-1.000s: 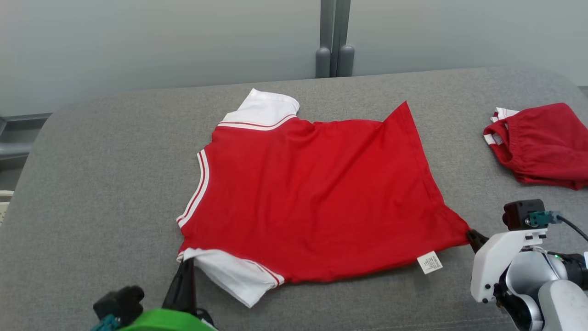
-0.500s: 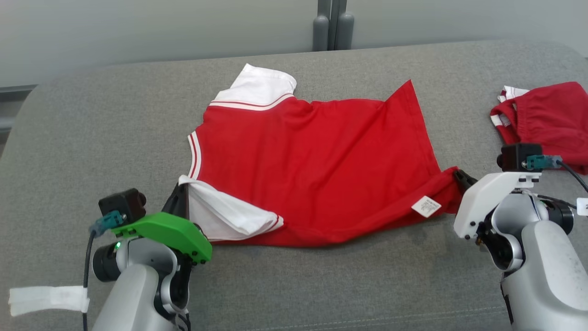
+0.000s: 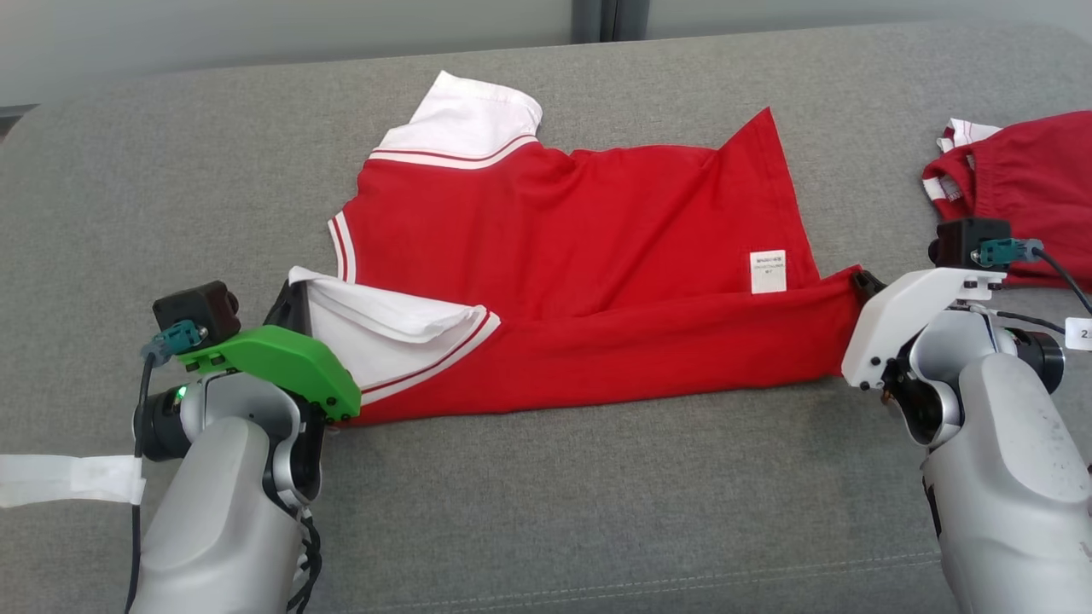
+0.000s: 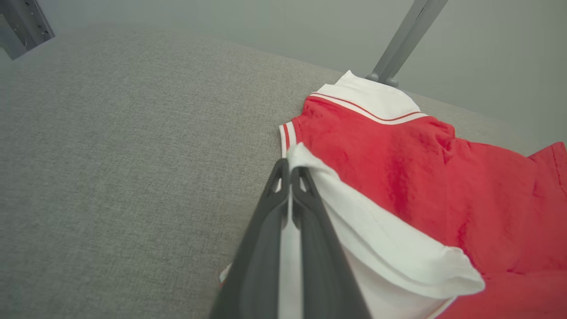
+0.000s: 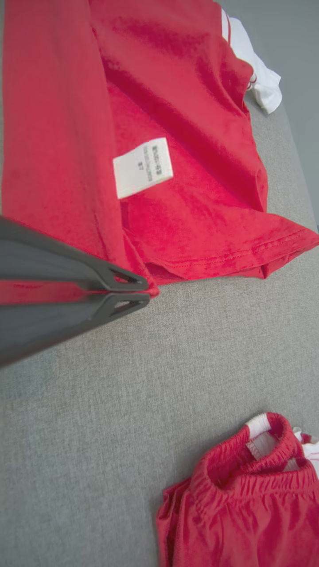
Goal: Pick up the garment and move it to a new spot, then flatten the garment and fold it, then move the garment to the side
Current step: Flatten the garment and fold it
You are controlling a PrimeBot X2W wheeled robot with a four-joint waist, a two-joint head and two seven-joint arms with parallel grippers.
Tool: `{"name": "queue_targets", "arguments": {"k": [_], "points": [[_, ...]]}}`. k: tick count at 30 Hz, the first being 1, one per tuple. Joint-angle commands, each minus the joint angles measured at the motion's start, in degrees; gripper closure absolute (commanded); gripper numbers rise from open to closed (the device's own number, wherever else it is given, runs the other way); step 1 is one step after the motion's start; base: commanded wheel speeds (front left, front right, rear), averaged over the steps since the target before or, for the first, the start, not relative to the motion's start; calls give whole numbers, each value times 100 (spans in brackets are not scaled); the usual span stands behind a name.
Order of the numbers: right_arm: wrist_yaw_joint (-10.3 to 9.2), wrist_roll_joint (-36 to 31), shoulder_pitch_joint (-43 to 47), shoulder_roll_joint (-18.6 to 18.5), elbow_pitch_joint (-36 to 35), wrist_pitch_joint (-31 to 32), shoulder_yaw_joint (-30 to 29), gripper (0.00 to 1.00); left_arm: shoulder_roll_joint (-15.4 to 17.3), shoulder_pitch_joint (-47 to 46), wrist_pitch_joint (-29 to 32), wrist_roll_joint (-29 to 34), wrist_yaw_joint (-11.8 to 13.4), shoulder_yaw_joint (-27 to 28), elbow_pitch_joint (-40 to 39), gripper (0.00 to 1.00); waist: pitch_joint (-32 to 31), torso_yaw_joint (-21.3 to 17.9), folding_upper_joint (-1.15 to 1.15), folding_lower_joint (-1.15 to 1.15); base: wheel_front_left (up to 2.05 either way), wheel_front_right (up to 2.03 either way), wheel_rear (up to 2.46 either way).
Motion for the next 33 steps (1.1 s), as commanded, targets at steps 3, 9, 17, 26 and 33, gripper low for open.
{"name": "queue_targets", "arguments": {"k": [3,9,17,26,33], "points": [[-4,-78,-165,29,183,-111,5,100,59,-260,-103,-6,-88,-10,288,100,32,21,0,0,0,0,0],[-4,-127,-278,61,434,-230,100,51,27,-481,-303,63,-190,-85,621,78,33,32,0,0,0,0,0],[-4,-118,-216,16,525,-423,-1,0,7,-461,-599,107,-268,-171,906,0,-72,75,0,0,0,0,0],[-4,-167,611,-115,-155,-243,8,0,106,475,-802,106,-157,-237,924,0,-376,148,0,0,0,0,0],[-3,-201,1223,-67,-653,-43,-145,0,130,919,-651,215,-49,-441,744,0,-476,147,0,0,0,0,0]]}}
